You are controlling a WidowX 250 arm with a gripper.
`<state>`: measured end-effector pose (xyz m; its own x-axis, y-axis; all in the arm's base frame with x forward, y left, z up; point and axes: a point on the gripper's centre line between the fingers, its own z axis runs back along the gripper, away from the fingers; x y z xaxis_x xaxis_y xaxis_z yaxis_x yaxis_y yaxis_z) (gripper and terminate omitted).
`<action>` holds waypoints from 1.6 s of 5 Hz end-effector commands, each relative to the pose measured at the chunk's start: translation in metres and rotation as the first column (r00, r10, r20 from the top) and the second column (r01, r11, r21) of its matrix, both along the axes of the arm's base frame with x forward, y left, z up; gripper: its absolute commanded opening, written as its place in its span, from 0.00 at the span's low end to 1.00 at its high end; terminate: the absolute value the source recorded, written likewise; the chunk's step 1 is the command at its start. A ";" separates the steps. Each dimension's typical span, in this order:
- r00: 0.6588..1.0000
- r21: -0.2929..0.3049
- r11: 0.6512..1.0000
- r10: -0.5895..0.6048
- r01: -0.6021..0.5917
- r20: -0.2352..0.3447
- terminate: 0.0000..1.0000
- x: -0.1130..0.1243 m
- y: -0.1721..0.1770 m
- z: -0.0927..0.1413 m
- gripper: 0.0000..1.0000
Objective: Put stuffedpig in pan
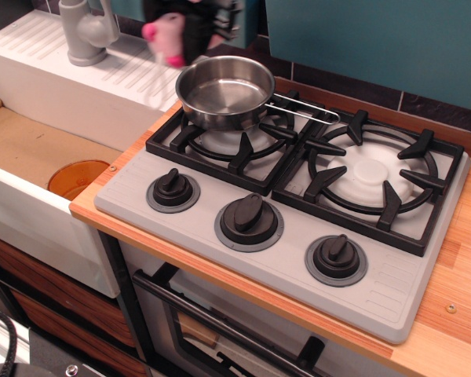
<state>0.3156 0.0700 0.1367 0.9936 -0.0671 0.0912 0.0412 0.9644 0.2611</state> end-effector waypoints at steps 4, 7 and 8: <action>0.992 -0.043 0.996 -0.077 0.082 0.099 0.00 0.051 -0.032 -0.006 1.00; 0.993 -0.040 0.997 -0.057 0.062 0.106 0.00 0.047 -0.041 -0.001 1.00; 0.993 -0.033 0.998 -0.048 0.052 0.104 0.00 0.041 -0.049 0.000 1.00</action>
